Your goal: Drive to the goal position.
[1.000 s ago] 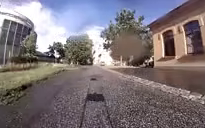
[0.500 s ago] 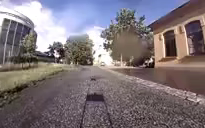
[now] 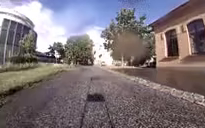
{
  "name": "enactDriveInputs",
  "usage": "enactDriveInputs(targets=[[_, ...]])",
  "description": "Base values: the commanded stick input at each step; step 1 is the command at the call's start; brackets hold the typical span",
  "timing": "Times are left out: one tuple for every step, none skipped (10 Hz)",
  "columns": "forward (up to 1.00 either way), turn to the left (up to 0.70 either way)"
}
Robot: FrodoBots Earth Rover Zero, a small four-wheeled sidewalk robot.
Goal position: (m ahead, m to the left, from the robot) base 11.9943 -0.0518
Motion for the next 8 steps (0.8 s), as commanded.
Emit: enactDriveInputs(targets=[[0.50,0.00],[0.50,0.00],[0.50,0.00],[0.50,0.00],[0.50,0.00],[0.50,0.00],[0.50,0.00],[0.50,0.00]])
